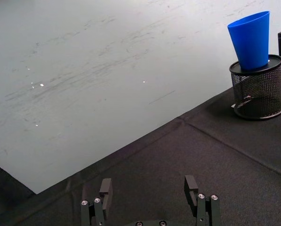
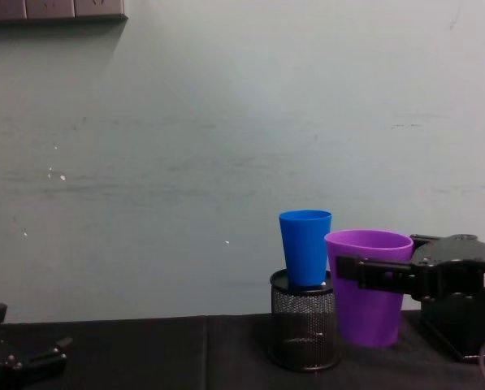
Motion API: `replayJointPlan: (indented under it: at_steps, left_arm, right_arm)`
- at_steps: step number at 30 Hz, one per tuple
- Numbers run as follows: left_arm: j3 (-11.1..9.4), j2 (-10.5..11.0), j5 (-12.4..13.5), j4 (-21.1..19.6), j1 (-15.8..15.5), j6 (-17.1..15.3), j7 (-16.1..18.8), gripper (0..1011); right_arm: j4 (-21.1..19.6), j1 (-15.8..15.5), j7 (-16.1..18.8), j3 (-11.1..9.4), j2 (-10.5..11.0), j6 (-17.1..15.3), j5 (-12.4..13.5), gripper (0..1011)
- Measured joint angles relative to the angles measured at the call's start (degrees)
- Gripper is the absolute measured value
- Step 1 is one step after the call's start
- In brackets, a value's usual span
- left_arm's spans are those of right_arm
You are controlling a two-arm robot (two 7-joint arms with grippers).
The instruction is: Pick up one cup with a gripper and tap it against the other cup.
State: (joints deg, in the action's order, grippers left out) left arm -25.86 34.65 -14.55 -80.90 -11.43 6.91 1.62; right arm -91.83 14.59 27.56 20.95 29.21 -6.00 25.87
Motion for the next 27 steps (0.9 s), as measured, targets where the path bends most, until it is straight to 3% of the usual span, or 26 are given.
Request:
replayJointPlan:
  at_steps: [13,18,27]
  left_arm:
    - [0.0,0.0,0.0,0.0,0.0,0.0,0.0,1000]
    - [0.0,0.0,0.0,0.0,0.0,0.0,0.0,1000]
    - [0.0,0.0,0.0,0.0,0.0,0.0,0.0,1000]
  right_arm:
    - [11.6,8.4,0.9,3.4,-5.2,1.6,-0.2,726]
    - [19.0,12.7,0.9,4.8,-8.5,4.6,-2.2,726]
    - [27.9,17.6,0.9,5.5,-12.5,8.0,-4.7,724]
